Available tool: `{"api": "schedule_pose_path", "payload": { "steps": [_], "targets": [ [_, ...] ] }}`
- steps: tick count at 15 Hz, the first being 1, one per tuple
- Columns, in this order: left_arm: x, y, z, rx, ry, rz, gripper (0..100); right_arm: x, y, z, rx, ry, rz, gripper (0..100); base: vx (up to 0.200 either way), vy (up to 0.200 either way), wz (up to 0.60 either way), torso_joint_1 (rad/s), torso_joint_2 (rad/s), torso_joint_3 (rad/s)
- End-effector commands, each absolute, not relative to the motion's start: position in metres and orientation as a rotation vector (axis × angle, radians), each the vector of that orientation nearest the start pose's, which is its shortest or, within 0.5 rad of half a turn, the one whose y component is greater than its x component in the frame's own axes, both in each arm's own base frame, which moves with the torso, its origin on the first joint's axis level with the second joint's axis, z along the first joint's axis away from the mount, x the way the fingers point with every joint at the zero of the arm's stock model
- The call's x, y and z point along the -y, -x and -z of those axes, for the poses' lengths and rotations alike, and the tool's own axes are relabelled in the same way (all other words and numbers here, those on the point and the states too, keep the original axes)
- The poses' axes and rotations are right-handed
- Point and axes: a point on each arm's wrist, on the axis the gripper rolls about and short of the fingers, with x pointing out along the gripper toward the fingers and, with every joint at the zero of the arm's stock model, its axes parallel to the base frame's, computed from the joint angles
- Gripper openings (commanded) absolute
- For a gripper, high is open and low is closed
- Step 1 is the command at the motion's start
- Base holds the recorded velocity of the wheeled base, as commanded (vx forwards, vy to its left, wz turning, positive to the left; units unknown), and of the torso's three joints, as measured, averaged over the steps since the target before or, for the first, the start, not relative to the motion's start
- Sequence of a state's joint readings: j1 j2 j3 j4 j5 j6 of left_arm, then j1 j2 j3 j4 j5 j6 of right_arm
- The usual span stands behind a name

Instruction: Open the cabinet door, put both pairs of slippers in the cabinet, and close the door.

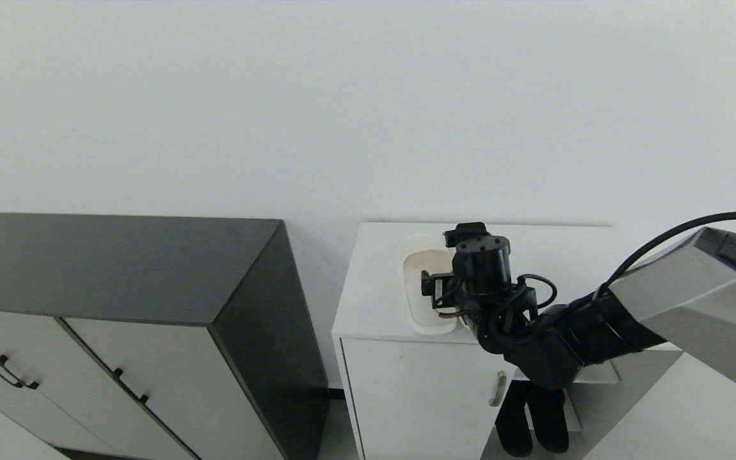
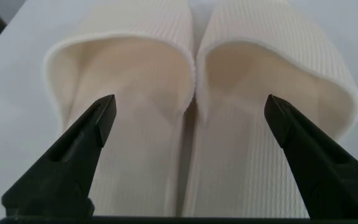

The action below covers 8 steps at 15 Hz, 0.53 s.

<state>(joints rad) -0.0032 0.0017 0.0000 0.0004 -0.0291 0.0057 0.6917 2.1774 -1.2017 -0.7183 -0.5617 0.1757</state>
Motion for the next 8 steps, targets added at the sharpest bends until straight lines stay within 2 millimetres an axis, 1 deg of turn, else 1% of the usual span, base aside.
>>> {"api": "schedule_pose_path", "payload": {
  "steps": [1, 5, 6, 8],
  "targets": [
    [0.001, 0.023, -0.076, -0.003, -0.006, 0.032, 0, -0.266, -0.346, -0.108, -0.227, -0.014, -0.1, 100, 0.0, 0.0, 0.0, 0.0, 0.0, 0.0],
    [0.001, 0.023, -0.076, -0.003, -0.006, 0.032, 0, -0.269, -0.365, -0.112, -0.187, -0.012, -0.085, 100, 0.0, 0.0, 0.0, 0.0, 0.0, 0.0],
    [0.001, 0.023, -0.076, -0.003, -0.006, 0.032, 0, -0.27, -0.369, -0.111, -0.182, -0.004, -0.083, 0, 0.0, 0.0, 0.0, 0.0, 0.0, 0.0],
    [0.001, 0.023, -0.076, -0.003, -0.006, 0.032, 0, -0.273, -0.373, -0.109, -0.175, -0.007, -0.082, 0, 0.0, 0.0, 0.0, 0.0, 0.0, 0.0]
  ]
}}
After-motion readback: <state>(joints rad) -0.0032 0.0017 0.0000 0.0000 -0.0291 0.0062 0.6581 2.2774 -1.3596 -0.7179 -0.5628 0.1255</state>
